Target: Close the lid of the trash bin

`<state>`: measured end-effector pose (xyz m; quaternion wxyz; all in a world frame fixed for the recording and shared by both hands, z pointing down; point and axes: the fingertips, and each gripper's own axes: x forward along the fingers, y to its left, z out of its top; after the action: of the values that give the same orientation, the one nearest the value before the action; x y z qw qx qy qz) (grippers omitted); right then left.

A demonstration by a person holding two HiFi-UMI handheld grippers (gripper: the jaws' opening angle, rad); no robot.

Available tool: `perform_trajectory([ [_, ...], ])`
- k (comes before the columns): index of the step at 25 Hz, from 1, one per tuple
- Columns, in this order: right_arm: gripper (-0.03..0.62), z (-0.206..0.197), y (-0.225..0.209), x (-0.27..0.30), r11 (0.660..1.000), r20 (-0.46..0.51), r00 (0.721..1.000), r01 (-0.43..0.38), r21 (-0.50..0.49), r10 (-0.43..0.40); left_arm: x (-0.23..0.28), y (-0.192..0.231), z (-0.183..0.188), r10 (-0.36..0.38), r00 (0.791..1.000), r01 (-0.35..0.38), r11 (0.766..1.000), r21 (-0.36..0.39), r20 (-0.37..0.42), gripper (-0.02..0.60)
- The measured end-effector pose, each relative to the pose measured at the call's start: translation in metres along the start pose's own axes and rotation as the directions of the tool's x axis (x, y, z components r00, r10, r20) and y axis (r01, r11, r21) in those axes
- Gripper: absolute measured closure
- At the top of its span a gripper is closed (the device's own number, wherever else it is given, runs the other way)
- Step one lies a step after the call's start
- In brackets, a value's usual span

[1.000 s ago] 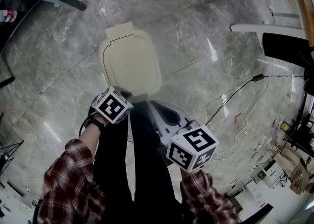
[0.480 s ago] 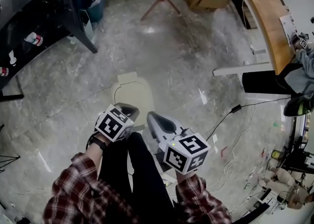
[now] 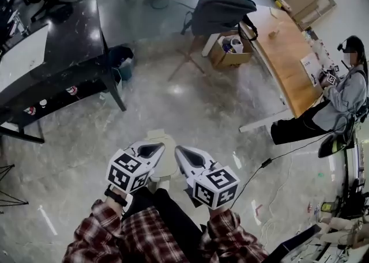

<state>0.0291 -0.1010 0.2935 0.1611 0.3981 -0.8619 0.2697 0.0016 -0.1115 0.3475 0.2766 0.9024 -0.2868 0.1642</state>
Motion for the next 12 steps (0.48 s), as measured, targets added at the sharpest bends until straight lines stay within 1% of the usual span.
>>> perform_trajectory([
  [3, 0.582, 0.030, 0.020, -0.021, 0.997, 0.036, 0.999, 0.007, -0.075, -0.004, -0.031, -0.032, 0.044, -0.007, 0.993, 0.005, 1.000, 0.022, 0.120, 0.569],
  [6, 0.582, 0.051, 0.039, -0.038, 0.993, 0.091, 0.996, 0.001, -0.118, 0.010, -0.059, -0.059, 0.079, -0.018, 0.976, 0.006, 0.998, 0.057, 0.218, 0.569],
  [9, 0.582, 0.075, 0.057, -0.053, 0.988, 0.147, 0.988, -0.017, -0.157, 0.040, -0.084, -0.080, 0.112, -0.032, 0.956, -0.003, 0.993, 0.118, 0.293, 0.569],
  [10, 0.582, 0.081, 0.062, -0.058, 0.985, 0.158, 0.986, -0.018, -0.173, 0.045, -0.093, -0.086, 0.120, -0.036, 0.950, -0.004, 0.992, 0.126, 0.311, 0.569],
  [12, 0.582, 0.089, 0.072, -0.068, 0.979, 0.166, 0.985, -0.013, -0.204, 0.048, -0.111, -0.097, 0.131, -0.041, 0.939, 0.001, 0.993, 0.117, 0.342, 0.569],
])
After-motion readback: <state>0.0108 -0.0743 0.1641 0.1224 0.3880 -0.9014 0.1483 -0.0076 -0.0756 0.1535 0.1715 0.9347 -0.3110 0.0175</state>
